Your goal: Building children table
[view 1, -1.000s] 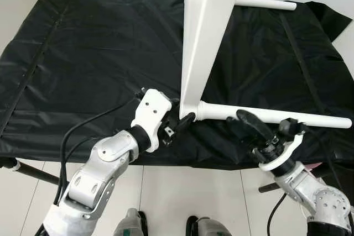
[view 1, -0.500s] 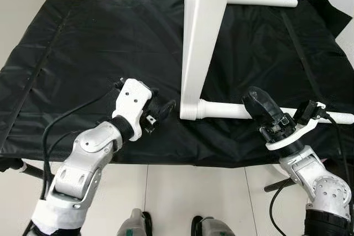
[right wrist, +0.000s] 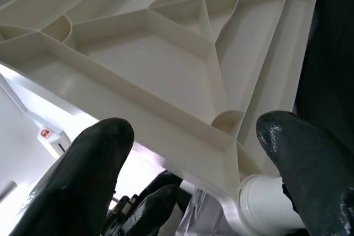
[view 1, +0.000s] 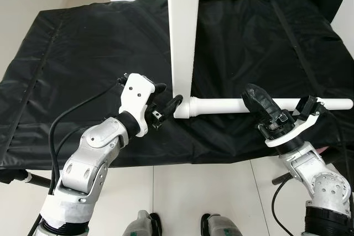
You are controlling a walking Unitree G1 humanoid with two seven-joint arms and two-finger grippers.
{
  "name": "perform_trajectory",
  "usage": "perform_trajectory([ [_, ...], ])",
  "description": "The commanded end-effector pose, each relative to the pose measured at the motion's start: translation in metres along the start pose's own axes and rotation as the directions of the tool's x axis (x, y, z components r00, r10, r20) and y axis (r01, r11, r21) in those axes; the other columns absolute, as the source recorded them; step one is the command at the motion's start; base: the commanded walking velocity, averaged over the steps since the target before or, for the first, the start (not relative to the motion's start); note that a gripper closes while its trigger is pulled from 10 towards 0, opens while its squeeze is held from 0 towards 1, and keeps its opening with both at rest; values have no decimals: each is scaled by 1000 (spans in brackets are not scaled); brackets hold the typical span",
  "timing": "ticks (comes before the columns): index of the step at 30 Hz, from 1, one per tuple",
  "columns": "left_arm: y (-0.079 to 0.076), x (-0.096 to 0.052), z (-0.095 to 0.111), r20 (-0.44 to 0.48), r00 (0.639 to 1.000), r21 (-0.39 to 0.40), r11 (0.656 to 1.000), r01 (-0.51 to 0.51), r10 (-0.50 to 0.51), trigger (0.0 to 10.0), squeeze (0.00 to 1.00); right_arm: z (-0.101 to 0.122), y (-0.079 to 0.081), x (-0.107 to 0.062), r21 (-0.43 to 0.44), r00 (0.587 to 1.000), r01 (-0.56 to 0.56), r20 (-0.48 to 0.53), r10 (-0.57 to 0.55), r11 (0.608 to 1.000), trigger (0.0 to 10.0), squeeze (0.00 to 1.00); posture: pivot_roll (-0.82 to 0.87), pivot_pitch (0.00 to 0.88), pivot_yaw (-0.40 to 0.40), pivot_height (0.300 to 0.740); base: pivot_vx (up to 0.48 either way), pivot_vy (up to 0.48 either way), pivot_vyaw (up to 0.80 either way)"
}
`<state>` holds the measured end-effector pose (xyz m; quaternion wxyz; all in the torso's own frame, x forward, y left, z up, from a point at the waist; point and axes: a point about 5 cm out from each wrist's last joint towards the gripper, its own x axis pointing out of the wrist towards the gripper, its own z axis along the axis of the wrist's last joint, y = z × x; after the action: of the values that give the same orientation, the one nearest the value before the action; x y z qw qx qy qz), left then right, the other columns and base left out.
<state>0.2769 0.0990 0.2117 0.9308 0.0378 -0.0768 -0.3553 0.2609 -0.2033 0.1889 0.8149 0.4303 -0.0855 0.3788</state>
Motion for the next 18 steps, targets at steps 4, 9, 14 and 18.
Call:
perform_trajectory([
  [4, 8, 3, -3, -12, 999, -15, 999, -52, 52, 10000, 0, -1, 2, 3, -9, 1000, -5, -2, 5, 1000, 10000, 0, -329, 195, 147, 740, 0, 0, 0],
  [9, 12, 5, 1, -2, 998, 12, 998, -65, 65, 10000, 0, 3, -2, 7, -28, 999, 21, 29, -20, 999, 10000, 0, -267, 179, 135, 740, 0, 0, 0],
  [14, 17, 5, 2, 6, 996, 20, 996, -91, 91, 10000, 0, 4, 1, 15, -55, 999, 8, 38, -6, 998, 10000, 0, -211, 158, 135, 740, 0, 0, 0],
  [18, 24, 2, 4, 11, 991, 13, 991, -130, 130, 10000, 0, 4, 3, 22, -74, 999, 0, 34, 3, 997, 10000, 0, -169, 162, 106, 740, 0, 0, 0],
])
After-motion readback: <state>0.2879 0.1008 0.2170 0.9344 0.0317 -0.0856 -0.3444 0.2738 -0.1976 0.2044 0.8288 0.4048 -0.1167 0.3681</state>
